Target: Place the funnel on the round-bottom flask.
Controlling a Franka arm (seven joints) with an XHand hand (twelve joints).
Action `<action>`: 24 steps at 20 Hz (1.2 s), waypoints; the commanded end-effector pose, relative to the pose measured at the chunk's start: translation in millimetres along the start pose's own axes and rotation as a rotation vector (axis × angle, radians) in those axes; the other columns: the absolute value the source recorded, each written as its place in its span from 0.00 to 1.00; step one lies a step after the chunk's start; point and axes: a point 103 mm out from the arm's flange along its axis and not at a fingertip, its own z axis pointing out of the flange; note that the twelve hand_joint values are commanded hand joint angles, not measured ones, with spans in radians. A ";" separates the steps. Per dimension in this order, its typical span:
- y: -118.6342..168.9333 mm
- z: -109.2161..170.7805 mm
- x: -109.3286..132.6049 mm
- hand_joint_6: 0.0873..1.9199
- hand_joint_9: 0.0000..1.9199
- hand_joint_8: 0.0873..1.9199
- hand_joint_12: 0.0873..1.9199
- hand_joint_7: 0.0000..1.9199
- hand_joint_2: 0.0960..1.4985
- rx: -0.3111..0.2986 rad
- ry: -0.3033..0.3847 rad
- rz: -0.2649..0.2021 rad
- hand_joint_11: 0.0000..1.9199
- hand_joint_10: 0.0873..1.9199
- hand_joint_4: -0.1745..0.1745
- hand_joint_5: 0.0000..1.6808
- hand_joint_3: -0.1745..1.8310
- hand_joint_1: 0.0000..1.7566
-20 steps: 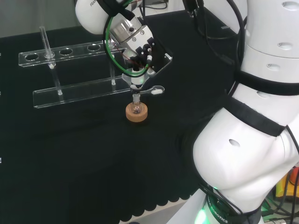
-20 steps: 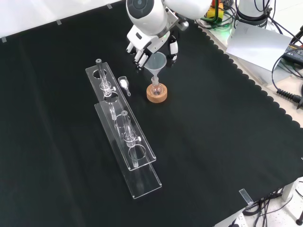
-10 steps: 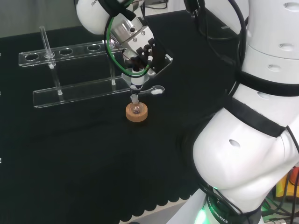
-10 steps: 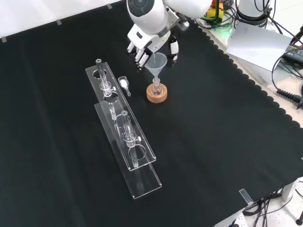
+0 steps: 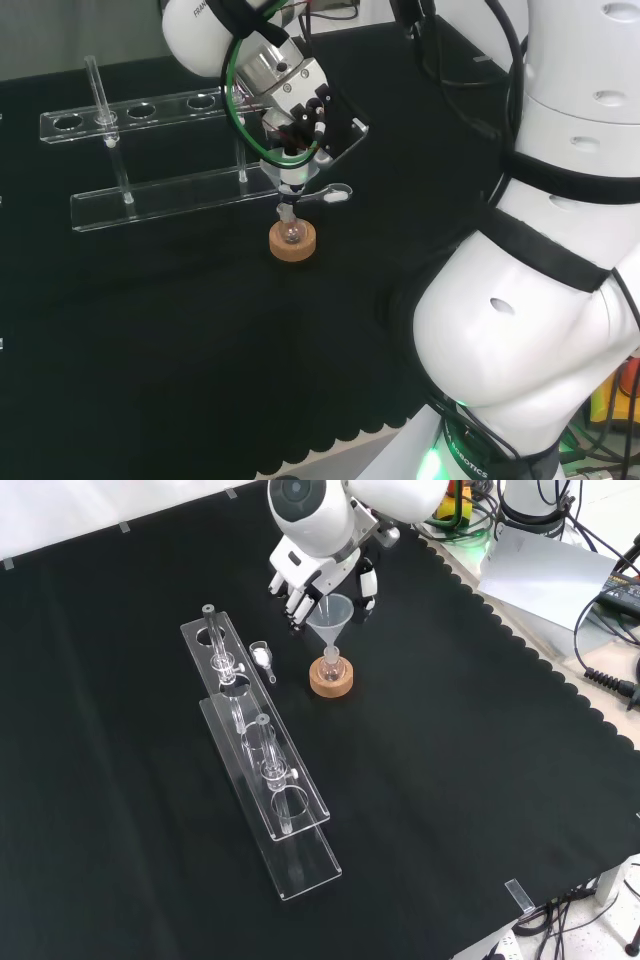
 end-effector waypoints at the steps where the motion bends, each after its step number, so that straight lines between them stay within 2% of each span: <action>1: 0.7 0.0 -1.6 0.35 0.52 0.39 0.66 0.33 0.40 0.017 -0.014 0.005 0.24 0.33 0.41 0.30 0.44 0.49; 12: -2.6 6.0 -12.0 0.35 0.51 0.39 0.66 0.33 0.40 0.026 -0.012 0.019 0.24 0.33 0.41 0.31 0.44 0.48; 24: -1.2 4.8 -5.0 0.34 0.51 0.39 0.67 0.33 0.40 0.036 -0.018 0.005 0.24 0.33 0.41 0.31 0.44 0.48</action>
